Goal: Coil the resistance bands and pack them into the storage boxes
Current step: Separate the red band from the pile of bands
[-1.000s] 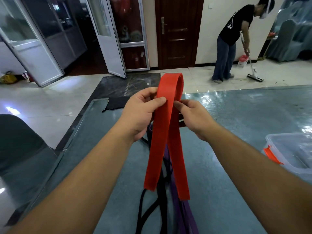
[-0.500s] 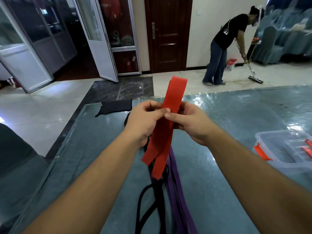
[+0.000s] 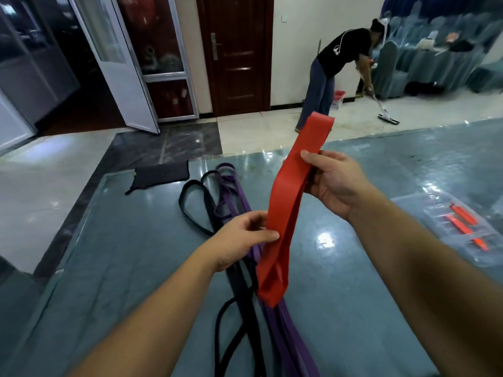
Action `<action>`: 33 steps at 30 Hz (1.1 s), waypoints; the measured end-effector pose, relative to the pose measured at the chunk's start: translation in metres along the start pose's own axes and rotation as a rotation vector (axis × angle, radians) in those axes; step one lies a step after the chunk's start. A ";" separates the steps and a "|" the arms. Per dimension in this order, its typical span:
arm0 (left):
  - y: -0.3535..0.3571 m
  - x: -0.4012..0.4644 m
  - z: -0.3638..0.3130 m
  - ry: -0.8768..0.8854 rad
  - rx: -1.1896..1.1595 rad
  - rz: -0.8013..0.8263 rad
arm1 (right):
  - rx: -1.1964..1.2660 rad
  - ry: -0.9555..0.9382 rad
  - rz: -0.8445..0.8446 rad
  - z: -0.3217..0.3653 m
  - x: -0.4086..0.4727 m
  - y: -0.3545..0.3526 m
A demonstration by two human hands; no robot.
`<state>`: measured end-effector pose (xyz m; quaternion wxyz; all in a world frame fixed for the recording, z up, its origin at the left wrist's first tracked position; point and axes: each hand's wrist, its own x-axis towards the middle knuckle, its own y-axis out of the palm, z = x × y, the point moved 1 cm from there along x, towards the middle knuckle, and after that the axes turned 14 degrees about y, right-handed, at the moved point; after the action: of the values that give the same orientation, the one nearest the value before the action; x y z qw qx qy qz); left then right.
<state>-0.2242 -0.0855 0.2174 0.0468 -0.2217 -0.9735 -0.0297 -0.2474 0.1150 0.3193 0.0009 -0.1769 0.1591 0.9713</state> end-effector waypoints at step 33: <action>0.289 0.089 -0.023 -0.141 -0.179 -0.064 | -0.189 -0.092 -0.145 -0.091 -0.114 -0.261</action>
<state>-0.1767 0.2108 0.2606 -0.0429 -0.1955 -0.9744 -0.1020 -0.0936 0.3409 0.1970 0.0616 -0.1426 0.0536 0.9864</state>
